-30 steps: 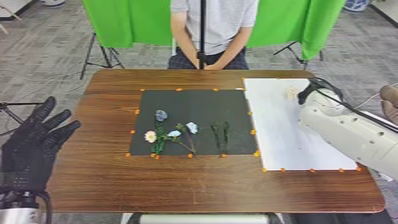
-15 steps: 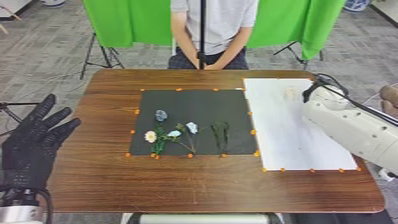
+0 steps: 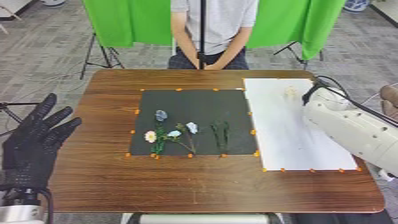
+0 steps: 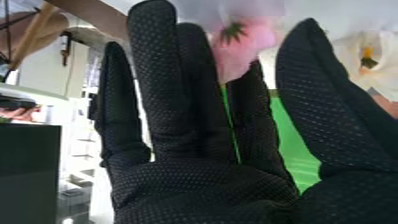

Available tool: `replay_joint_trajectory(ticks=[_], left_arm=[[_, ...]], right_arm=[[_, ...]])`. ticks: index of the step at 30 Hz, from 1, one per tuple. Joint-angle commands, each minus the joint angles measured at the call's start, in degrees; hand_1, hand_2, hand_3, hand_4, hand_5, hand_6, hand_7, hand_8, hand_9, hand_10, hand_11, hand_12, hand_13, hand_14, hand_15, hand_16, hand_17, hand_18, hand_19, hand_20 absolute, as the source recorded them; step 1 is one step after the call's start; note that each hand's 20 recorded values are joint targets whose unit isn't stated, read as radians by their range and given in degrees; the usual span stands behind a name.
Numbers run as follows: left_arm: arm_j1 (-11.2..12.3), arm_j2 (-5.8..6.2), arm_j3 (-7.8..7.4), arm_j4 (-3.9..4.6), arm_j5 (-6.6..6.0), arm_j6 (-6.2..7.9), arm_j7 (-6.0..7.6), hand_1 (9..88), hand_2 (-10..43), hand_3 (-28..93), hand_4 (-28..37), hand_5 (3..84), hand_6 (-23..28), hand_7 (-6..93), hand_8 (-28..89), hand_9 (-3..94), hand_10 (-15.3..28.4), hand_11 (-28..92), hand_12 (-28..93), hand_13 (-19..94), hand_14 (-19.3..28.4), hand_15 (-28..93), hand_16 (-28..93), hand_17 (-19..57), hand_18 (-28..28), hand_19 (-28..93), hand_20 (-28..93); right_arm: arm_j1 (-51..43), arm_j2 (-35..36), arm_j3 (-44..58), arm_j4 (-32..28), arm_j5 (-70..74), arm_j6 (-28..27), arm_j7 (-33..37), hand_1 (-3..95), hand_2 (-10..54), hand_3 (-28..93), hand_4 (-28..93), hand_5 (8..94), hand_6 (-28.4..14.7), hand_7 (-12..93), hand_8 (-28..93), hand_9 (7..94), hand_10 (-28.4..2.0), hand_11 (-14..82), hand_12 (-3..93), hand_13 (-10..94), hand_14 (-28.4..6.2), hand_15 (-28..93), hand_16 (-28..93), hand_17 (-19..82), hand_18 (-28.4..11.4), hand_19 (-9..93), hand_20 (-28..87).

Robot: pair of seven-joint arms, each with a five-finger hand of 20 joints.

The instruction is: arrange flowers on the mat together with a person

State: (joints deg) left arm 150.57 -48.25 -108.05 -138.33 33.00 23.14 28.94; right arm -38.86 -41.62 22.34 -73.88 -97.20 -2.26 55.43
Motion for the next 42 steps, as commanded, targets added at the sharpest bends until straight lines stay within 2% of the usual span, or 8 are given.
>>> replay_joint_trajectory(ticks=[1, 4, 7, 9, 14, 24, 34, 42], left_arm=[[0.7, 0.06, 0.34, 0.43, -0.25, 0.50, -0.12, 20.4, 7.4, 75, -26.9, 30.4, 4.4, 9.7, -8, 30.1, 14.8, 17, 12, 21, 22.5, 45, -6, -9.3, 17.8, 38, 18], [0.5, -0.08, 0.38, 0.43, -0.17, 0.49, -0.34, 20.4, 7.4, 75, -26.8, 30.4, 4.4, 9.6, -8, 30.1, 14.8, 17, 12, 21, 22.5, 45, -6, -9.3, 17.7, 38, 17], [0.5, -0.08, 0.50, 0.44, -0.25, 0.52, -0.18, 20.4, 7.4, 75, -26.9, 30.4, 4.4, 9.6, -8, 30.1, 14.8, 17, 12, 21, 22.4, 45, -6, -9.3, 17.8, 38, 17], [0.2, -0.44, 0.43, 0.42, 0.14, 0.40, -0.78, 20.4, 7.4, 75, -26.9, 30.4, 4.4, 9.6, -8, 30.1, 14.8, 17, 12, 21, 22.5, 45, -6, -9.3, 17.8, 38, 18], [0.7, -0.60, 0.28, 0.27, 0.04, 0.38, -0.58, 20.5, 7.5, 75, -26.9, 30.4, 4.5, 9.5, -8, 30.1, 14.8, 17, 12, 21, 22.5, 45, -6, -9.3, 17.8, 38, 17], [2.0, -0.60, -0.30, -0.23, 0.12, 0.51, -0.07, 20.5, 7.5, 75, -26.7, 30.4, 4.4, 9.6, -8, 30.1, 14.8, 17, 12, 21, 22.4, 45, -6, -9.3, 17.7, 38, 17], [0.6, -2.66, -1.18, -0.80, 2.52, -0.93, -3.70, 20.6, 7.5, 75, -26.7, 30.4, 4.5, 9.6, -8, 30.1, 14.8, 17, 12, 21, 22.5, 45, -6, -9.3, 17.8, 38, 17], [-0.7, -3.63, -1.22, -0.67, 3.52, -1.73, -5.86, 20.5, 7.5, 75, -26.6, 30.5, 4.5, 9.6, -8, 30.1, 14.8, 17, 12, 21, 22.5, 45, -6, -9.3, 17.8, 38, 17]], right_arm=[[-3.0, -0.7, 0.8, -0.3, -1.3, -1.0, -2.1, 54.9, -9.5, 64, -28, 74.7, 4.6, 16, -4, 86.3, -5.3, 5.4, 24.8, 80, -5.4, 35, 24, 31, -15.4, 70, 4], [-3.8, -0.7, 0.8, -0.7, -2.1, -0.1, -2.5, 59.1, -9.5, 62, -28, 79.9, 5.4, 17, -2, 91.3, -4.1, 4.6, 27.1, 84, -2.6, 31, 29, 35, -12.4, 69, 2], [-4.9, -0.5, 1.5, -1.4, -2.4, 1.2, -2.7, 60.7, -9.5, 61, -28, 83.5, 5.5, 18, 0, 93.6, -4.0, 5.9, 28.2, 87, -1.5, 29, 31, 37, -9.5, 68, 1], [-5.8, -0.4, 2.2, -1.9, -2.6, 2.6, -2.9, 60.9, -9.5, 61, -28, 84.0, 5.2, 18, 0, 93.7, -4.3, 6.9, 28.3, 87, -1.5, 29, 31, 37, -8.5, 68, 1], [-8.7, 0.1, 5.3, -4.6, -5.5, 7.3, -2.9, 60.9, -9.5, 62, -28, 85.0, 4.7, 18, 0, 93.7, -4.7, 8.1, 28.3, 88, -0.9, 29, 31, 38, -7.1, 66, 1], [-11.2, 2.9, 8.9, -16.8, -13.4, 13.8, -3.2, 60.8, -9.5, 65, -28, 85.9, 3.3, 18, 1, 93.7, -6.2, 11.8, 29.3, 88, -1.0, 29, 33, 37, -6.9, 66, 2], [-9.7, 0.5, 7.8, -26.7, -15.7, 14.9, -9.1, 60.6, -9.5, 66, -28, 86.1, 3.0, 18, 1, 93.7, -6.4, 12.3, 29.1, 88, -1.1, 30, 33, 37, -7.6, 67, 3], [-7.0, -4.8, 2.4, -26.8, -15.1, 14.1, -11.0, 60.4, -9.5, 67, -28, 86.1, 3.0, 18, 1, 93.7, -6.2, 12.1, 29.3, 88, -1.3, 30, 33, 37, -8.0, 67, 3]])
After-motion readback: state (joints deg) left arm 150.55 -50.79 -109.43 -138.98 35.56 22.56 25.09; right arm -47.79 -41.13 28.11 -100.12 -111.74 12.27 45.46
